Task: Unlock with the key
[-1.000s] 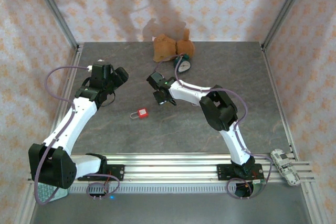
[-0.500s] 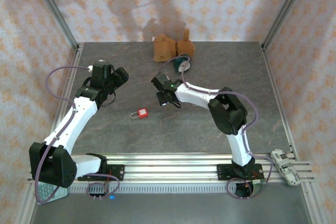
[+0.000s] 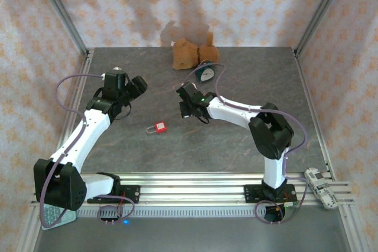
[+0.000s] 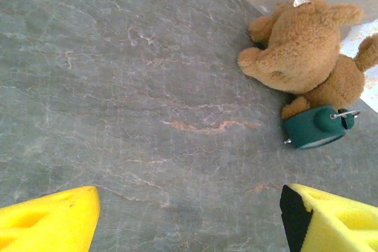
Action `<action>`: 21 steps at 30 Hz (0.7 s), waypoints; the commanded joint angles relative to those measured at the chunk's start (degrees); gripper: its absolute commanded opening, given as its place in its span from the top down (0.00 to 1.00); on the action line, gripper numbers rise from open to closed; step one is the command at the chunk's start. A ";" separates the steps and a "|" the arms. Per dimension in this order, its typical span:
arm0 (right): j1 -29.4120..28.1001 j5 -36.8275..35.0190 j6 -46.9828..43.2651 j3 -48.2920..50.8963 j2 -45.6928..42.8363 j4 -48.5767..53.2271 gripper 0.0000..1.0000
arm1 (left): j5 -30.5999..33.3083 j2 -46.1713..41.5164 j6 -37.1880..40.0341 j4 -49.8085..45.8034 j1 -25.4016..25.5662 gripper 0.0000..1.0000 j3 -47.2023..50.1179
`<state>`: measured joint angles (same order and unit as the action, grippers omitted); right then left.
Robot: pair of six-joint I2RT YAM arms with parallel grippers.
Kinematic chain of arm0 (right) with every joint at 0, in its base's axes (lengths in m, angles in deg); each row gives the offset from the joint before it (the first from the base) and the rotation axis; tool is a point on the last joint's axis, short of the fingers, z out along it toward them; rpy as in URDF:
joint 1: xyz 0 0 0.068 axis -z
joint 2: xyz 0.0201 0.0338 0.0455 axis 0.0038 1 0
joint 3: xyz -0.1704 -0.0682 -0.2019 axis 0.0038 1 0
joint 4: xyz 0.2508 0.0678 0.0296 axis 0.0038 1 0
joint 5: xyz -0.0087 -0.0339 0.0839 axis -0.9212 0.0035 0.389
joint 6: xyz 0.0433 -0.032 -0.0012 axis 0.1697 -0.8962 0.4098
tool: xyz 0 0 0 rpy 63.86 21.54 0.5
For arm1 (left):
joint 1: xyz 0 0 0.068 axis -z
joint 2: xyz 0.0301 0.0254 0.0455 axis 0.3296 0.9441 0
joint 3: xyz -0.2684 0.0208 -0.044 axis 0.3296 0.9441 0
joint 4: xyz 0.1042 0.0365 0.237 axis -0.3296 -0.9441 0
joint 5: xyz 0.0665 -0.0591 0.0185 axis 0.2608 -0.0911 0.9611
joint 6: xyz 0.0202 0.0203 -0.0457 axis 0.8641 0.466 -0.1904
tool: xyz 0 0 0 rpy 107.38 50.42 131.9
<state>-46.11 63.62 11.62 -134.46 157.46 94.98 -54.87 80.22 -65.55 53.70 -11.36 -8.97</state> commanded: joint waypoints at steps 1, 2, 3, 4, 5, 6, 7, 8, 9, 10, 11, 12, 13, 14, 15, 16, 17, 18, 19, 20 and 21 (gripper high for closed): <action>0.45 -0.87 1.35 1.35 -3.50 -1.89 1.00 | -1.49 -1.20 1.46 2.83 0.38 0.21 1.01; 0.39 -1.06 1.47 1.66 -3.95 -2.01 1.00 | -1.64 -1.12 1.66 2.84 0.51 0.21 0.95; 0.45 -1.30 1.57 1.94 -4.58 -2.04 1.00 | -1.83 -1.14 1.90 2.98 0.73 0.21 0.88; 0.45 -1.41 1.63 2.25 -5.08 -2.05 1.00 | -2.01 -1.18 2.15 3.17 1.06 0.21 0.94; 0.41 -1.56 1.60 2.43 -5.64 -2.04 1.00 | -2.04 -1.31 2.45 3.48 1.39 0.21 0.90; 0.45 -1.59 1.71 2.56 -6.37 -2.02 1.00 | -1.90 -1.45 2.62 3.74 1.70 0.21 1.02; 0.45 -1.68 1.63 2.83 -7.14 -1.95 1.00 | -1.60 -1.77 2.81 4.09 2.07 0.20 1.19; 0.45 -1.83 1.67 3.06 -7.83 -1.90 1.00 | -1.07 -2.10 3.13 4.44 2.61 0.20 1.36; 0.42 -2.09 1.63 3.28 -8.75 -1.76 1.00 | -0.66 -2.65 3.72 5.03 3.23 0.20 1.66; 0.45 -2.32 1.53 3.67 -9.68 -1.61 1.00 | 0.21 -3.31 4.20 5.50 3.94 0.20 2.02; 0.45 -2.41 1.53 3.97 -10.49 -1.41 1.00 | 1.10 -4.00 4.63 6.13 4.71 0.20 2.32; 0.45 -2.70 1.31 4.30 -11.49 -1.26 1.00 | 2.18 -4.92 4.95 7.39 5.62 0.20 3.08; 0.45 -2.92 1.30 4.73 -12.46 -1.01 1.00 | 2.92 -5.99 5.06 9.69 6.59 0.20 4.41; 0.45 -3.10 1.05 5.11 -13.29 -0.85 1.00 | 2.81 -7.03 4.89 13.03 7.21 0.21 5.90; 0.45 -3.36 0.84 5.43 -14.18 -0.59 1.00 | 3.00 -8.22 4.42 17.43 7.85 0.23 8.31; 0.45 -3.58 0.76 5.62 -15.02 -0.09 1.00 | 3.64 -9.48 3.88 23.38 8.53 0.24 11.17; 0.45 -3.85 0.54 5.75 -15.68 0.20 1.00 | 3.64 -10.32 3.43 28.64 8.97 0.27 13.72; 0.43 -4.20 0.37 6.08 -16.54 0.51 1.00 | 3.59 -11.18 3.60 35.01 9.62 0.30 16.47; 0.45 -4.70 0.37 6.40 -17.25 0.78 1.00 | 4.15 -11.98 3.90 39.90 10.43 0.32 18.91; 0.45 -4.84 0.26 6.77 -18.04 0.82 1.00 | 4.94 -12.58 4.68 42.74 11.43 0.31 20.39; 0.44 -4.94 0.10 7.14 -18.93 0.99 1.00 | 5.60 -13.11 6.30 45.97 12.83 0.31 21.69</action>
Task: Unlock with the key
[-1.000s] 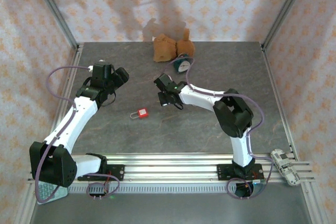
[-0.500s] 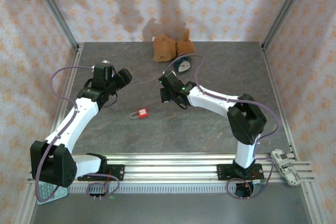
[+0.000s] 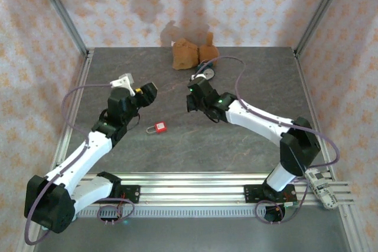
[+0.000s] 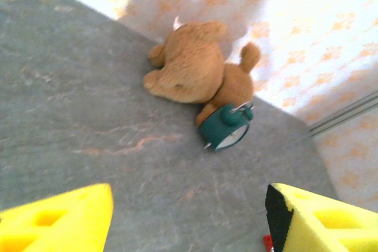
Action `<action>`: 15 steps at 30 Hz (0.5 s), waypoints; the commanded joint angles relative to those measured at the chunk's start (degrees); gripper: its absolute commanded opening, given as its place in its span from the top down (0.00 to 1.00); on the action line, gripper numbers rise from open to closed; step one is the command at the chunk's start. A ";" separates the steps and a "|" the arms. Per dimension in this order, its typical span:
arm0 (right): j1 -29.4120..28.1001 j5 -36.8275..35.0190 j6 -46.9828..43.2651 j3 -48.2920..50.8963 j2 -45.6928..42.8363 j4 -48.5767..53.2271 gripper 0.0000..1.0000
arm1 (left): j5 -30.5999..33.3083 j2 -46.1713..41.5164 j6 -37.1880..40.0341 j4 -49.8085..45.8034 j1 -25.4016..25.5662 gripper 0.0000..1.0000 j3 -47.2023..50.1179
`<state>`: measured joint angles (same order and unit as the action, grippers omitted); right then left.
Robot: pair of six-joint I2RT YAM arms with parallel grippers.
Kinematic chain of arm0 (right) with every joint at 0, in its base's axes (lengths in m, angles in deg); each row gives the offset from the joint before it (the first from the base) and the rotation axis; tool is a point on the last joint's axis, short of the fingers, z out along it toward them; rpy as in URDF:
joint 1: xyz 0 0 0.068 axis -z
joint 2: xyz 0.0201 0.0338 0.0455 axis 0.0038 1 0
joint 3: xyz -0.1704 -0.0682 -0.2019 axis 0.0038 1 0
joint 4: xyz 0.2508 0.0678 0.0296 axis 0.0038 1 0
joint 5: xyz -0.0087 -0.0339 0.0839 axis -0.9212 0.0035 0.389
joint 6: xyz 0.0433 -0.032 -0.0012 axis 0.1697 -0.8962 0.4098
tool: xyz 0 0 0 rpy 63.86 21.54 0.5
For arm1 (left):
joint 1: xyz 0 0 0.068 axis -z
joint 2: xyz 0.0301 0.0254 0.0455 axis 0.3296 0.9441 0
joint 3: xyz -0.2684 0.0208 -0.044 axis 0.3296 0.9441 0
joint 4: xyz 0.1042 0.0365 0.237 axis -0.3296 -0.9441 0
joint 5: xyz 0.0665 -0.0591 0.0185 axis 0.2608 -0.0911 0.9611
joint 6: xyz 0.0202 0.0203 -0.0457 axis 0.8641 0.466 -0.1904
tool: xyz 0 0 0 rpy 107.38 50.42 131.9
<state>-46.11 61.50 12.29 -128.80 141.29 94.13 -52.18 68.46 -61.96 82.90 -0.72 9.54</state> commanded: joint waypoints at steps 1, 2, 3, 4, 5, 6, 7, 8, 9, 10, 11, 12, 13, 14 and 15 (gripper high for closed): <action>0.45 -2.96 -0.62 1.71 -3.64 1.98 1.00 | 3.22 -1.56 3.80 18.35 3.75 0.29 4.28; 0.45 -2.90 -0.70 1.84 -4.33 2.36 1.00 | 3.02 -1.36 6.86 19.81 5.02 0.27 5.20; 0.45 -2.84 -0.69 1.93 -5.05 2.79 1.00 | 1.31 -0.86 9.69 21.87 6.25 0.25 6.21; 0.45 -2.51 -0.68 2.17 -5.79 3.03 1.00 | -0.22 -0.45 12.59 23.42 7.41 0.23 7.45; 0.45 -2.40 -0.67 2.36 -6.29 3.20 1.00 | -1.51 0.10 15.19 25.02 8.66 0.22 8.69; 0.45 -2.40 -0.71 2.81 -7.08 3.49 1.00 | -3.05 0.85 18.54 27.23 10.24 0.22 10.17; 0.46 -2.40 -0.77 3.19 -7.77 3.48 1.00 | -5.18 1.66 22.47 28.91 11.94 0.20 11.58; 0.45 -2.61 -0.72 3.64 -8.47 3.57 1.00 | -6.88 2.21 26.63 30.05 13.75 0.19 12.71; 0.56 -2.90 -0.63 4.01 -9.17 3.73 1.00 | -8.42 2.83 32.19 31.13 16.19 0.19 14.12; 0.54 -2.92 -0.65 4.28 -9.99 3.98 1.00 | -8.91 3.05 37.02 31.84 18.86 0.18 15.21; 0.54 -2.85 -0.66 4.48 -10.66 4.21 1.00 | -8.55 3.22 39.56 32.07 20.70 0.17 16.04; 0.54 -2.80 -0.53 4.74 -11.38 4.48 1.00 | -9.13 3.56 42.11 31.96 22.03 0.17 16.56; 0.54 -2.70 -0.45 4.99 -12.16 4.75 1.00 | -9.53 3.98 44.19 31.14 23.22 0.17 16.71; 0.54 -2.57 -0.32 5.23 -12.92 5.00 1.00 | -9.66 4.40 45.70 30.06 24.29 0.17 16.55; 0.54 -2.42 -0.21 5.43 -13.67 5.30 1.00 | -9.10 5.17 47.41 29.55 25.56 0.18 16.37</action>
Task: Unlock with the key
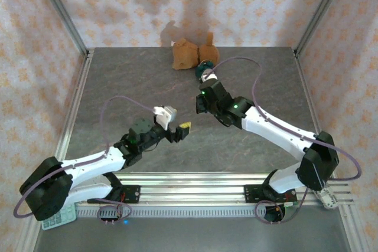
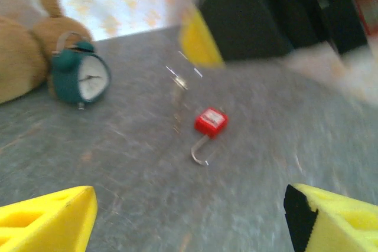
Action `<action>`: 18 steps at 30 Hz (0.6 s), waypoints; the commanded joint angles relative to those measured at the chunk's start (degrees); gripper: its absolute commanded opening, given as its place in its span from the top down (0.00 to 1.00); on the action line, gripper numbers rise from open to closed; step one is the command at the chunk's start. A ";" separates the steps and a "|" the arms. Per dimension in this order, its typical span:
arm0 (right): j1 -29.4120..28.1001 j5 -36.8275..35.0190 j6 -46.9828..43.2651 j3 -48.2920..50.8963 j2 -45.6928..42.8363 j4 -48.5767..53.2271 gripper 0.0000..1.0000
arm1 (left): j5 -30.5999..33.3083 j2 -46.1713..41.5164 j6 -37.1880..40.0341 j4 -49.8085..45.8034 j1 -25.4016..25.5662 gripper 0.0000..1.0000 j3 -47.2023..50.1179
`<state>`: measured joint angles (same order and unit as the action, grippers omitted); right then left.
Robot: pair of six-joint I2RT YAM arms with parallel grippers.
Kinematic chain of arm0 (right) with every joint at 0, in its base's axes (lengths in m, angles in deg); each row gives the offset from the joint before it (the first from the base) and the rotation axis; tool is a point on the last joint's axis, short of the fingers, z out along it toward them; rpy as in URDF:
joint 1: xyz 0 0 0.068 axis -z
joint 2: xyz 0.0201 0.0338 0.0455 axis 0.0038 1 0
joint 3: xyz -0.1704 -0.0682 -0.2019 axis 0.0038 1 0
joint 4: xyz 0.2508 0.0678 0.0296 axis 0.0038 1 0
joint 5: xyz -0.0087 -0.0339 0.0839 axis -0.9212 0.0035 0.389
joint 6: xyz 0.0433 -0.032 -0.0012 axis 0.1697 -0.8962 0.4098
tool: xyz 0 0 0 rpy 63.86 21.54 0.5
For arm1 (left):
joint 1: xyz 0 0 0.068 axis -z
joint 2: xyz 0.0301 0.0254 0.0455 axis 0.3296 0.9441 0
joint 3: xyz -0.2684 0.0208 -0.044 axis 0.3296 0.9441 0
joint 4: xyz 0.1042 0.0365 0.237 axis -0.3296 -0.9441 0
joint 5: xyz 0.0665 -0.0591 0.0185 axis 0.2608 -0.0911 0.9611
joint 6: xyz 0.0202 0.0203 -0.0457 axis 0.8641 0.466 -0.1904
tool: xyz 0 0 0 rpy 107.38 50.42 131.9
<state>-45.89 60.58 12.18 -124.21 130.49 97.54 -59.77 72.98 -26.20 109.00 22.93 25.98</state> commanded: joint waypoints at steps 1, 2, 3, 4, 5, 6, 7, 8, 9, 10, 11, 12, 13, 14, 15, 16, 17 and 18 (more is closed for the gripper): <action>0.38 -1.27 0.12 1.07 -3.71 2.16 1.00 | -0.34 1.80 13.13 3.99 3.25 0.19 -0.15; 0.36 -0.99 0.36 1.34 -4.46 2.33 1.00 | 0.19 2.72 14.18 4.67 4.04 0.20 -0.23; 0.32 -0.58 0.72 1.68 -5.34 2.48 1.00 | 0.90 3.86 15.00 5.45 4.96 0.21 -0.62; 0.31 -0.07 1.25 2.10 -6.26 2.45 1.00 | 1.33 5.08 15.50 6.14 5.39 0.22 -1.17; 0.32 0.35 1.72 2.51 -7.10 2.40 1.00 | 1.02 6.19 15.68 6.98 5.53 0.22 -1.59; 0.32 1.18 2.23 3.06 -7.87 2.19 1.00 | 0.71 7.73 15.96 8.05 5.54 0.22 -2.12; 0.31 1.90 2.69 3.55 -8.79 2.09 1.00 | 0.44 9.26 16.45 9.22 5.50 0.22 -2.65; 0.32 2.52 3.12 3.92 -9.42 2.09 1.00 | 0.18 10.73 16.82 10.09 5.55 0.22 -3.08; 0.32 3.23 3.64 4.34 -10.11 2.03 1.00 | -0.33 12.14 17.33 10.60 5.55 0.22 -3.75; 0.32 3.97 4.09 4.75 -10.79 1.93 1.00 | -0.32 13.59 17.22 11.24 5.55 0.23 -4.42; 0.32 4.65 4.49 5.13 -11.39 1.87 1.00 | -0.31 14.68 17.09 12.06 5.60 0.24 -4.95; 0.27 5.37 5.00 5.62 -11.92 1.78 1.00 | -0.16 16.17 17.11 13.58 5.56 0.25 -5.29; 0.32 5.75 5.52 6.05 -12.40 1.61 1.00 | 0.25 17.13 16.73 15.13 5.57 0.27 -5.50; 0.32 6.14 6.17 6.67 -12.42 1.29 1.00 | 1.04 18.31 16.40 17.01 5.56 0.30 -5.68; 0.31 6.63 6.70 7.22 -12.43 1.05 1.00 | 1.89 19.36 16.06 19.43 5.57 0.33 -5.71; 0.32 6.85 7.19 7.64 -14.42 0.94 1.00 | 2.74 20.09 15.75 21.63 5.55 0.35 -5.62; 0.23 7.21 7.74 8.19 -15.02 0.66 1.00 | 3.29 20.91 15.42 23.28 5.55 0.37 -5.53; 0.23 7.53 8.18 8.74 -15.50 0.43 1.00 | 3.64 21.66 14.99 24.89 5.55 0.39 -5.53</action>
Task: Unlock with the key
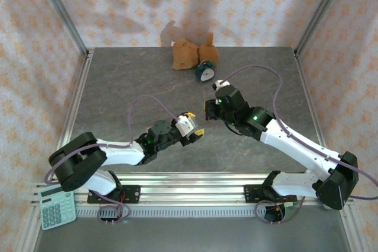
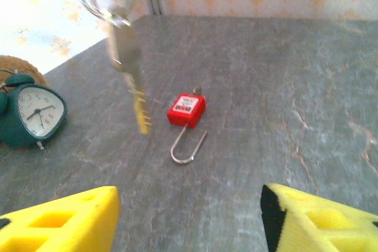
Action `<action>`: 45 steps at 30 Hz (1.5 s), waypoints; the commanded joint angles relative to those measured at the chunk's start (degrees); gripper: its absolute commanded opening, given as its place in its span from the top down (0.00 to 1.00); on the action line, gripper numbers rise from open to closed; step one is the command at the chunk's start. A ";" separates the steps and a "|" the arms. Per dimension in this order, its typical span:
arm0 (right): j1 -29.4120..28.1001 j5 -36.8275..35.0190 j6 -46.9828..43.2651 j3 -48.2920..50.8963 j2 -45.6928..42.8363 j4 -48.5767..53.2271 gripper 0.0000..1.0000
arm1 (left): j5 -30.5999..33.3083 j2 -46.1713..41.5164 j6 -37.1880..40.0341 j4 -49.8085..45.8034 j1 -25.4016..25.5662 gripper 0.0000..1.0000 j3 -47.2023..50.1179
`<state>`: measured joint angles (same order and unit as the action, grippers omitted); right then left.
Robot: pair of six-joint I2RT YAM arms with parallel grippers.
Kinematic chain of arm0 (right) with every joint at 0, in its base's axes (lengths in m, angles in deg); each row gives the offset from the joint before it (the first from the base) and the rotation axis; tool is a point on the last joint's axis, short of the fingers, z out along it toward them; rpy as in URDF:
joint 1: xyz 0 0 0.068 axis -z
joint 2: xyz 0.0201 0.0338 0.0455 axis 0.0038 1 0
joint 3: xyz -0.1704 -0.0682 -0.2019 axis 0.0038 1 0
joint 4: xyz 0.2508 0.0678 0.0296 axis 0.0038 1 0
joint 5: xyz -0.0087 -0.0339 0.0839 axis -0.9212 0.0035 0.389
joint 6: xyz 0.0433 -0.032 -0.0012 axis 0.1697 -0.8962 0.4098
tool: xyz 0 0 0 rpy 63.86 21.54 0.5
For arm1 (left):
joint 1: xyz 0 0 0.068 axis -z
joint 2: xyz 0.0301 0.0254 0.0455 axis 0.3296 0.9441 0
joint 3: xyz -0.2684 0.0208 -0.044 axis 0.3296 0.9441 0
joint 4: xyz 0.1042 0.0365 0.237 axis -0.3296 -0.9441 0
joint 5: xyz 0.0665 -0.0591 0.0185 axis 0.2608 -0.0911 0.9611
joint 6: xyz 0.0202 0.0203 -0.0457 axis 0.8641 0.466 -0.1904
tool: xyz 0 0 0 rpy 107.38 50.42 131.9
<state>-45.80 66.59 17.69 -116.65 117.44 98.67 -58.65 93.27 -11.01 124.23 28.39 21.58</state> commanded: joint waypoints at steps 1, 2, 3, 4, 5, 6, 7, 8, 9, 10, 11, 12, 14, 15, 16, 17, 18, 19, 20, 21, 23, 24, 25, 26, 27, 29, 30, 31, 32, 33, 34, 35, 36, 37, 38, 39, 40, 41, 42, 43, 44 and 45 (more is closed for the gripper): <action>0.14 1.77 3.03 1.47 -2.81 -0.87 1.00 | 2.55 1.93 -0.73 10.56 0.09 0.40 -1.22; 0.14 2.02 3.28 1.79 -3.18 -0.98 1.00 | 2.19 2.57 -1.11 11.07 0.09 0.41 -1.43; 0.14 2.13 3.62 1.98 -3.47 -1.04 1.00 | 1.71 3.18 -1.44 11.23 0.09 0.41 -1.78; 0.10 2.29 3.74 2.12 -3.65 -1.07 1.00 | 1.29 3.68 -1.92 11.44 0.09 0.42 -2.03; 0.09 2.47 3.95 2.24 -3.84 -1.11 1.00 | 0.97 4.28 -2.27 11.83 0.09 0.43 -2.30; 0.06 2.53 4.15 2.43 -4.01 -1.23 1.00 | 0.95 4.92 -2.58 12.35 0.09 0.44 -2.44; 0.06 2.54 4.39 2.55 -4.10 -1.41 1.00 | 1.02 5.47 -2.82 12.93 0.09 0.45 -2.45; 0.06 2.68 4.54 2.82 -4.20 -1.55 1.00 | 1.04 6.06 -3.05 13.89 0.11 0.46 -2.45; 0.06 2.88 4.76 3.03 -4.21 -1.76 1.00 | 1.13 6.42 -3.27 14.62 0.09 0.48 -2.40; 0.06 2.97 4.94 3.14 -4.21 -1.81 1.00 | 1.13 6.66 -3.43 15.12 0.09 0.49 -2.43; 0.06 3.08 5.00 3.22 -4.28 -1.92 1.00 | 0.98 6.89 -3.56 15.35 0.09 0.51 -2.44; 0.06 3.23 5.14 3.33 -4.25 -1.92 1.00 | 0.93 6.97 -3.83 15.44 0.10 0.52 -2.53; -0.03 3.25 5.32 3.49 -4.33 -2.09 1.00 | 0.51 7.26 -4.05 15.62 0.08 0.55 -2.70; -0.01 3.25 5.40 3.53 -4.38 -2.17 1.00 | 0.38 7.48 -4.22 15.67 0.10 0.55 -2.84; -0.03 3.35 5.49 3.68 -4.46 -2.29 1.00 | 0.25 7.68 -4.40 15.79 0.09 0.56 -2.97; -0.03 3.47 5.49 3.68 -4.57 -2.32 1.00 | 0.12 7.95 -4.57 16.03 0.08 0.56 -3.04; -0.03 3.50 5.55 3.69 -4.55 -2.47 1.00 | 0.14 8.28 -4.79 16.51 0.09 0.56 -3.09; -0.03 3.58 5.58 3.67 -4.55 -2.50 1.00 | 0.25 8.55 -4.99 16.98 0.09 0.57 -3.02; -0.02 3.44 5.56 3.59 -4.56 -2.41 1.00 | 0.32 8.84 -5.18 17.88 0.09 0.58 -2.93; -0.01 3.54 5.58 3.54 -4.64 -2.47 1.00 | 0.37 9.20 -5.44 18.60 0.09 0.59 -2.89; -0.03 3.69 5.68 3.34 -4.68 -2.47 1.00 | 0.34 9.70 -5.72 19.21 0.09 0.61 -2.98; -0.02 3.74 5.67 3.37 -4.64 -2.56 1.00 | 0.33 9.87 -5.88 19.44 0.09 0.63 -3.13; -0.05 3.75 5.75 3.36 -4.64 -2.58 1.00 | 0.34 10.13 -6.06 19.57 0.09 0.64 -3.20; -0.03 3.98 5.68 3.41 -4.69 -2.81 1.00 | 0.33 10.34 -6.35 19.81 0.10 0.64 -3.24; -0.03 4.16 5.63 3.50 -4.65 -3.04 1.00 | 0.42 10.66 -6.71 20.36 0.10 0.64 -3.24; -0.03 4.31 5.67 3.67 -4.64 -3.33 1.00 | 0.62 11.33 -7.20 21.85 0.08 0.64 -3.08; -0.03 4.39 5.67 3.68 -4.73 -3.39 1.00 | 0.64 11.64 -7.41 22.36 0.09 0.65 -3.07; -0.01 4.44 5.76 3.79 -4.73 -3.36 1.00 | 0.64 11.88 -7.56 22.71 0.10 0.66 -2.98; -0.03 4.30 5.76 3.88 -4.87 -3.39 1.00 | 0.57 12.10 -7.75 22.82 0.10 0.67 -3.00; -0.03 4.33 5.76 3.85 -4.90 -3.44 1.00 | 0.43 12.29 -7.79 22.82 0.09 0.69 -3.02; -0.04 4.28 5.76 3.85 -4.99 -3.44 1.00 | 0.35 12.42 -7.92 22.91 0.09 0.70 -2.98; -0.03 4.21 5.76 3.91 -4.99 -3.44 1.00 | 0.40 12.54 -7.93 23.05 0.10 0.71 -2.98; -0.03 4.15 5.69 3.85 -5.08 -3.44 1.00 | 0.42 12.72 -8.01 23.33 0.11 0.71 -2.89; -0.03 4.16 5.55 3.93 -5.08 -3.44 1.00 | 0.47 12.77 -8.10 23.69 0.09 0.71 -2.74; -0.03 4.23 5.45 3.94 -5.12 -3.38 1.00 | 0.65 12.85 -8.19 24.16 0.09 0.72 -2.66; -0.03 4.03 5.49 4.07 -5.09 -3.41 1.00 | 0.76 12.91 -8.20 24.47 0.09 0.73 -2.54; -0.03 4.02 5.45 4.18 -5.09 -3.52 1.00 | 0.86 12.90 -8.19 24.62 0.10 0.74 -2.46; -0.03 3.90 5.47 4.26 -5.08 -3.40 1.00 | 0.77 12.88 -8.20 24.76 0.09 0.74 -2.43; -0.02 3.82 5.49 4.36 -5.12 -3.41 1.00 | 0.73 12.86 -8.19 24.76 0.12 0.75 -2.39; -0.03 3.80 5.49 4.45 -5.08 -3.52 1.00 | 0.78 12.84 -8.19 24.72 0.09 0.76 -2.39; -0.03 3.86 5.58 4.66 -5.08 -3.57 1.00 | 0.72 12.92 -8.19 24.76 0.08 0.76 -2.38; -0.03 3.75 5.53 4.70 -5.08 -3.62 1.00 | 0.71 12.96 -8.20 24.76 0.08 0.78 -2.40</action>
<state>-45.80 71.09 22.79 -113.02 113.59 96.49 -58.04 105.53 -19.01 145.43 28.39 19.68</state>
